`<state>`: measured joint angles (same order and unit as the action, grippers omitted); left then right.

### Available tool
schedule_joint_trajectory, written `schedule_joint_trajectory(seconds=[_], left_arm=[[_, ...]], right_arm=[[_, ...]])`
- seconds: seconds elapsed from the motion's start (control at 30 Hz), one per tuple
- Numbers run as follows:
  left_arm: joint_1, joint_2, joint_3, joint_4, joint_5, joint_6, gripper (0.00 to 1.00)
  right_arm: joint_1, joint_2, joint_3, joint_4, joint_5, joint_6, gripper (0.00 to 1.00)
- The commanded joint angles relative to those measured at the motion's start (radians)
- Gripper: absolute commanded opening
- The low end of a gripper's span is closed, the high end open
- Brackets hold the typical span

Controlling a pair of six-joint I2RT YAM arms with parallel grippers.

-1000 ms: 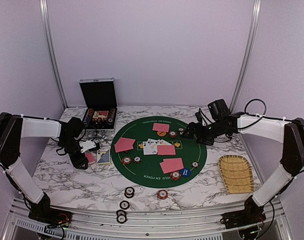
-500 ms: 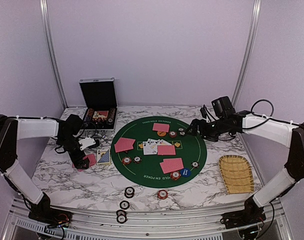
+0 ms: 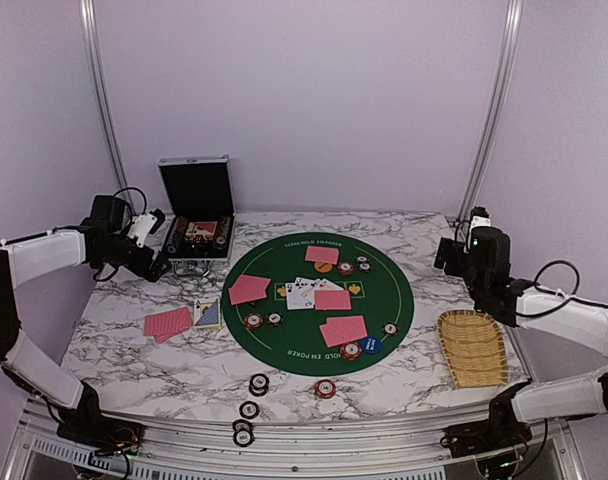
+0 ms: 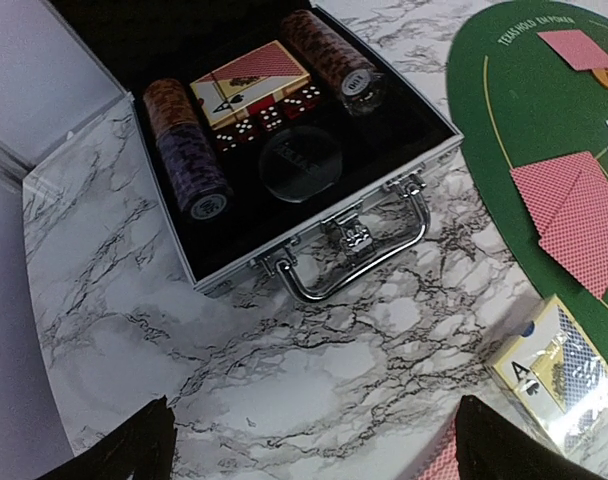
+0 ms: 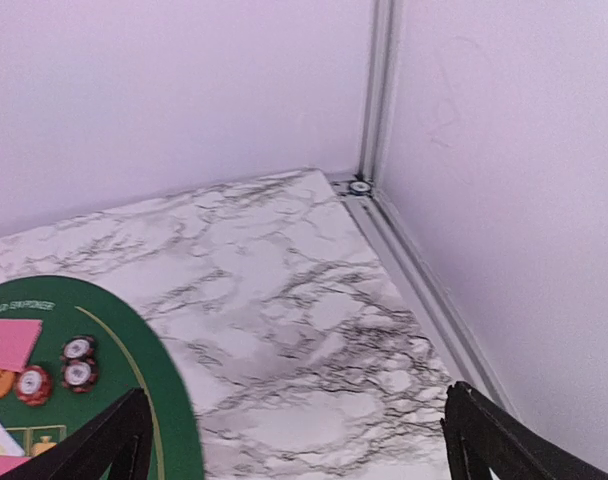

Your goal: Distribute texas hold em gaming equipment

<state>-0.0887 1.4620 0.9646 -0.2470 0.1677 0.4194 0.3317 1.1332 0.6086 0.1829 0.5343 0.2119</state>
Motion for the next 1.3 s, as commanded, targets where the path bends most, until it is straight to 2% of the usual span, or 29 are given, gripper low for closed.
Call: schedule_joint_trajectory(seconds=[0.0, 0.13, 0.2, 0.3, 0.4, 0.5, 0.57, 0.67, 0.73, 0.8, 0.9, 1.03, 1.27], left_arm=[[0.060, 0.004, -0.144, 0.417, 0.066, -0.157, 0.99], [0.081, 0.050, -0.221, 0.577, 0.075, -0.193, 0.99], [0.081, 0.064, -0.264, 0.673, 0.072, -0.227, 0.99], [0.117, 0.076, -0.294, 0.732, 0.090, -0.278, 0.99], [0.119, 0.066, -0.378, 0.871, 0.086, -0.312, 0.99], [0.118, 0.057, -0.468, 1.027, 0.059, -0.327, 0.99], [0.118, 0.046, -0.485, 1.043, 0.047, -0.331, 0.99], [0.118, 0.030, -0.515, 1.103, 0.007, -0.351, 0.99], [0.118, 0.034, -0.622, 1.299, -0.025, -0.374, 0.99], [0.117, 0.027, -0.673, 1.381, -0.051, -0.379, 0.99], [0.117, 0.077, -0.721, 1.529, -0.093, -0.402, 0.99], [0.117, 0.069, -0.719, 1.511, -0.096, -0.401, 0.99], [0.118, 0.068, -0.719, 1.513, -0.097, -0.401, 0.99]], right_arm=[[-0.066, 0.040, -0.138, 0.424, 0.217, -0.144, 0.99], [-0.122, 0.116, -0.238, 0.608, 0.194, -0.177, 0.99], [-0.143, 0.145, -0.308, 0.758, 0.162, -0.195, 0.99], [-0.165, 0.210, -0.402, 0.998, 0.117, -0.248, 0.99], [-0.180, 0.276, -0.419, 1.095, 0.089, -0.281, 0.99], [-0.200, 0.306, -0.416, 1.117, 0.046, -0.252, 0.99], [-0.204, 0.344, -0.417, 1.159, 0.040, -0.246, 0.99], [-0.208, 0.413, -0.411, 1.238, -0.047, -0.290, 0.99], [-0.209, 0.432, -0.426, 1.261, -0.129, -0.303, 0.99], [-0.210, 0.492, -0.457, 1.401, -0.142, -0.325, 0.99], [-0.211, 0.485, -0.417, 1.301, -0.112, -0.313, 0.99], [-0.260, 0.471, -0.379, 1.200, -0.157, -0.252, 0.99], [-0.264, 0.470, -0.389, 1.229, -0.162, -0.259, 0.99]])
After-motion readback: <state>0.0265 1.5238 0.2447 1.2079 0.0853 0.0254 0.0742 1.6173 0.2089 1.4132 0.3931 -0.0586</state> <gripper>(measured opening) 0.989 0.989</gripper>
